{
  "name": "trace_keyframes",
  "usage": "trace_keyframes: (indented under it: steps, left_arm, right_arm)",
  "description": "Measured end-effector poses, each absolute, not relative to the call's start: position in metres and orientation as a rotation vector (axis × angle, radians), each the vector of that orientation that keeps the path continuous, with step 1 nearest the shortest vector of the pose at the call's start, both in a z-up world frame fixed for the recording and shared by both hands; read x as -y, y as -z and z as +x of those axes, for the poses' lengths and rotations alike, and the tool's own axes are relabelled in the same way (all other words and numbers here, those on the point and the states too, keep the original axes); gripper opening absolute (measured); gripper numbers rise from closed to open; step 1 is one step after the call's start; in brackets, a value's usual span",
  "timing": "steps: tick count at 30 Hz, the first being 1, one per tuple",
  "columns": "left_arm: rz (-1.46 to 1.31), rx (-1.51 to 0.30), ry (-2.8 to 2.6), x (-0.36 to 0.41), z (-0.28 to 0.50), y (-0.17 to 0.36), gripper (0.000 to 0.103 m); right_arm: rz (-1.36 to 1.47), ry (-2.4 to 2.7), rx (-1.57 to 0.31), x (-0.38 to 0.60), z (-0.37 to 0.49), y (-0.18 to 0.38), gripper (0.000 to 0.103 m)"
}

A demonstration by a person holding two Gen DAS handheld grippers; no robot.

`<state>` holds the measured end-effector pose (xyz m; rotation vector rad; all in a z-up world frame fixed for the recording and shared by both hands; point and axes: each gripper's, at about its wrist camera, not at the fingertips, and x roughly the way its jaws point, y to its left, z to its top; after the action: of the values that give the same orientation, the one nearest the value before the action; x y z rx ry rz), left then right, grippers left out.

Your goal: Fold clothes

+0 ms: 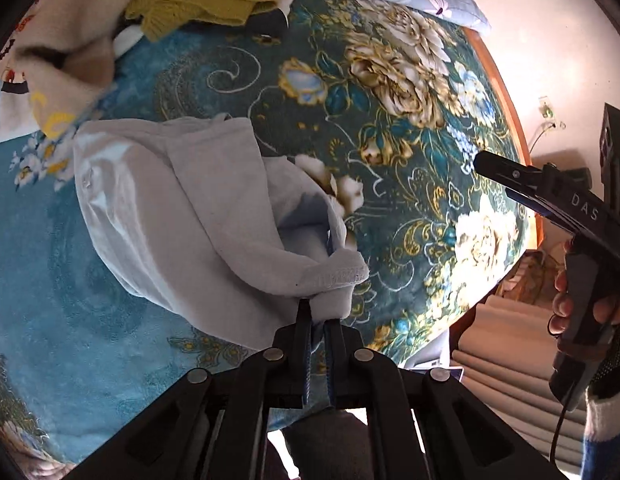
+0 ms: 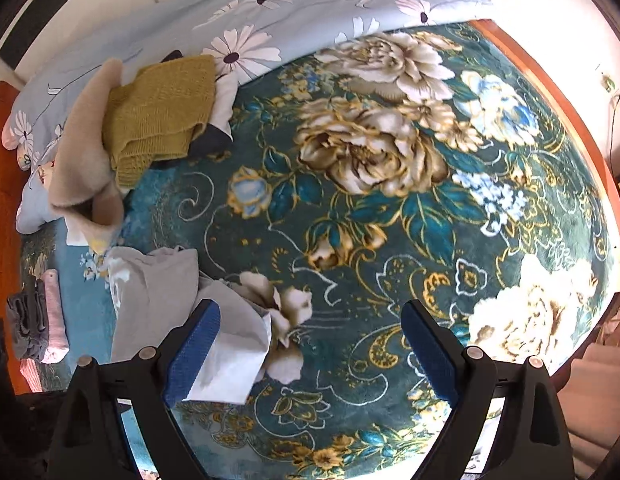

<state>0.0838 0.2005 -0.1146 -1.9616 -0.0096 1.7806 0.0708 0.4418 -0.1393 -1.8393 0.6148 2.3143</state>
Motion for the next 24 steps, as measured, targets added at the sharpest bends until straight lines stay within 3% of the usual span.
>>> trace_keyframes:
  steps: [2,6,11,13,15,16,18,20,24]
  left_arm:
    - [-1.961,0.001,-1.774,-0.195,0.083,0.115,0.011]
    - [-1.988,0.046,-1.767,-0.177,0.066,0.118,0.031]
    - [-2.025,0.056,-1.771,-0.163,0.052,0.125,0.033]
    - [-2.038,0.076,-1.775,-0.158,0.045,0.126,0.041]
    - [-2.054,0.103,-1.789,-0.154,0.035,0.128,0.055]
    - [-2.067,0.117,-1.794,-0.152,0.03,0.131,0.056]
    - [-2.105,0.146,-1.797,-0.15,0.018,0.142,0.058]
    - [-2.158,0.197,-1.795,-0.148,0.007,0.158,0.059]
    - [-2.302,0.416,-1.759,-0.144,-0.01,0.201,0.059]
  right_arm:
    - [-1.899,-2.296,-0.681,-0.433,0.073,0.153,0.092]
    - [-2.025,-2.236,-0.853,-0.411,0.072,0.183,0.092]
    - [-2.165,-2.163,-0.922,-0.374,0.058,0.216,0.08]
    - [-2.233,-2.114,-0.925,-0.362,0.051,0.231,0.078]
    - [-2.281,-2.066,-0.918,-0.352,0.046,0.243,0.063]
    - [-2.301,-2.043,-0.912,-0.348,0.044,0.248,0.057]
    - [-2.337,-2.001,-0.868,-0.342,0.041,0.258,0.025]
    - [-2.337,-1.965,-0.807,-0.342,0.041,0.263,0.007]
    - [-2.208,-2.004,-0.751,-0.357,0.048,0.247,0.006]
